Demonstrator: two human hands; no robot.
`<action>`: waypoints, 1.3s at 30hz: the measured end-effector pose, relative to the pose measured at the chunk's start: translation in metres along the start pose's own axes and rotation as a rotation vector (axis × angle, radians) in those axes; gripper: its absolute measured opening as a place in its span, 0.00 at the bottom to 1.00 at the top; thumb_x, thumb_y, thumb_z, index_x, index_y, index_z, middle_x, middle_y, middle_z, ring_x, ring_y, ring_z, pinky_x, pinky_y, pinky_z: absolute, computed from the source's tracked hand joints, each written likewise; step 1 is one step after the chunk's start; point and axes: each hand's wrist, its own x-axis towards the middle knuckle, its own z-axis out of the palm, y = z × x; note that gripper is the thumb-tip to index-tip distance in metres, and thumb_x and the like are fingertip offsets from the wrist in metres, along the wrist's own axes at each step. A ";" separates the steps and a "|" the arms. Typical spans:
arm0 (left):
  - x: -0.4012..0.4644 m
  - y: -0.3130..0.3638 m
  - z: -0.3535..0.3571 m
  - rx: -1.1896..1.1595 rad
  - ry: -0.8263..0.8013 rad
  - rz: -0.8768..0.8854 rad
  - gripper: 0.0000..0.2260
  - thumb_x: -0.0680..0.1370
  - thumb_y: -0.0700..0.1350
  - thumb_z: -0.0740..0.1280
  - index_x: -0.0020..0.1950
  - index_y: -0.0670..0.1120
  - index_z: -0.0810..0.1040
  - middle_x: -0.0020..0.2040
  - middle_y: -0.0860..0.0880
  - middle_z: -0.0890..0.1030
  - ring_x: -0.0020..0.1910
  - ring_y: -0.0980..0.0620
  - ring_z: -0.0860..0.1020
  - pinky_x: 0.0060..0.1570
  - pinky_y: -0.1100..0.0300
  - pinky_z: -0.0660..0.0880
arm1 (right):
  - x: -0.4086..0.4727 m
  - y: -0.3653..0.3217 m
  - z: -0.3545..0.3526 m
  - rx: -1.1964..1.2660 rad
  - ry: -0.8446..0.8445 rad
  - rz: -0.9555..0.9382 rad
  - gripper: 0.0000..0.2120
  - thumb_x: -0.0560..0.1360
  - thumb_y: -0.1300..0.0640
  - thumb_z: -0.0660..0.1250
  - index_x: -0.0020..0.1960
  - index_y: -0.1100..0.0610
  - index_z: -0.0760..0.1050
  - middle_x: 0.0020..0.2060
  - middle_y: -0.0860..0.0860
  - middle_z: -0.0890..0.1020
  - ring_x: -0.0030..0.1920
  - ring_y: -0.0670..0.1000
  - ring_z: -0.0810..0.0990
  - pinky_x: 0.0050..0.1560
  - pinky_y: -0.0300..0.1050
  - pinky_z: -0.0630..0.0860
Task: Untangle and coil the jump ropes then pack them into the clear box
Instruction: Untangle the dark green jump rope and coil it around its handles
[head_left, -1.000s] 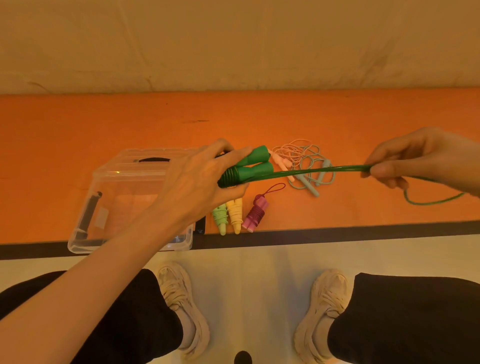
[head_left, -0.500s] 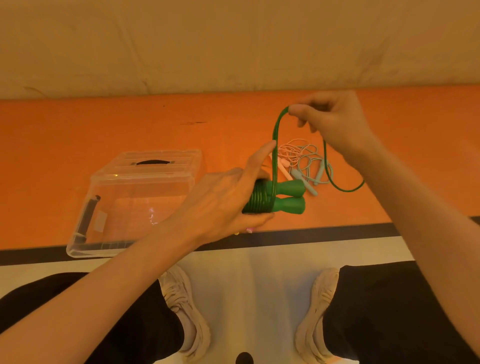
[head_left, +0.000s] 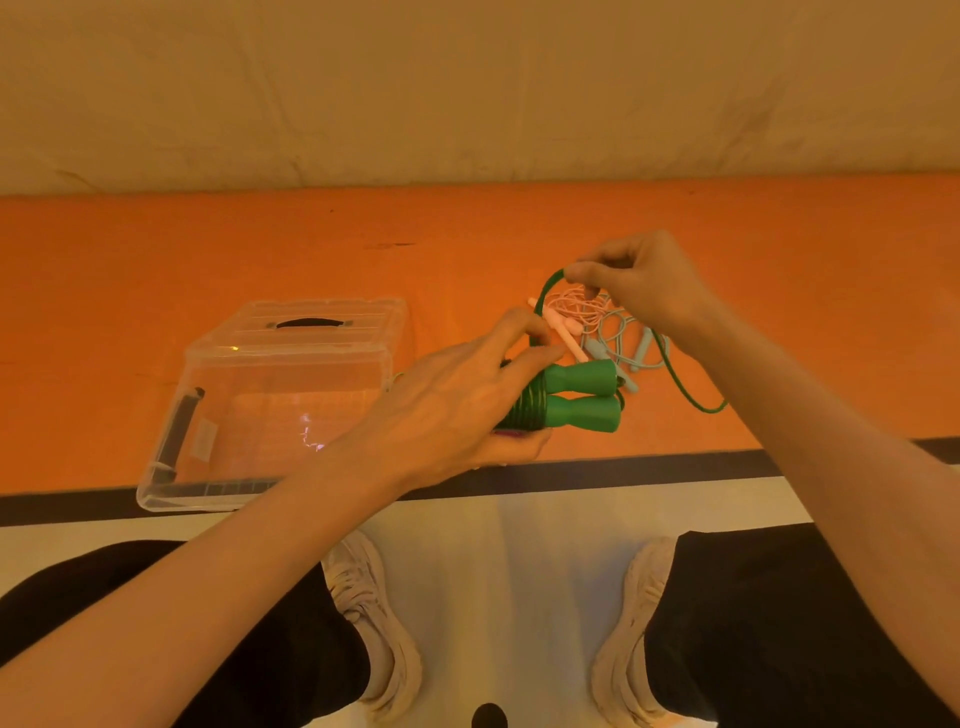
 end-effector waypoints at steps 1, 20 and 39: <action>0.000 0.002 0.000 0.014 0.004 0.000 0.26 0.74 0.61 0.60 0.66 0.45 0.72 0.62 0.47 0.70 0.39 0.53 0.76 0.34 0.67 0.66 | 0.000 0.002 0.000 -0.007 -0.009 -0.002 0.07 0.75 0.53 0.70 0.43 0.57 0.83 0.25 0.45 0.77 0.23 0.43 0.64 0.23 0.34 0.61; -0.002 -0.009 -0.008 -0.060 0.114 -0.203 0.26 0.75 0.62 0.59 0.67 0.47 0.69 0.61 0.49 0.73 0.41 0.49 0.78 0.34 0.51 0.76 | -0.004 0.040 -0.026 -0.257 -0.250 0.015 0.03 0.72 0.64 0.72 0.44 0.57 0.83 0.33 0.50 0.83 0.30 0.42 0.78 0.38 0.42 0.77; -0.002 -0.023 -0.007 -0.075 0.094 -0.289 0.28 0.74 0.58 0.64 0.71 0.47 0.67 0.62 0.48 0.70 0.52 0.49 0.74 0.39 0.54 0.73 | -0.094 -0.017 -0.011 0.147 -0.832 -0.016 0.06 0.75 0.59 0.67 0.44 0.53 0.83 0.34 0.51 0.82 0.32 0.48 0.77 0.45 0.46 0.77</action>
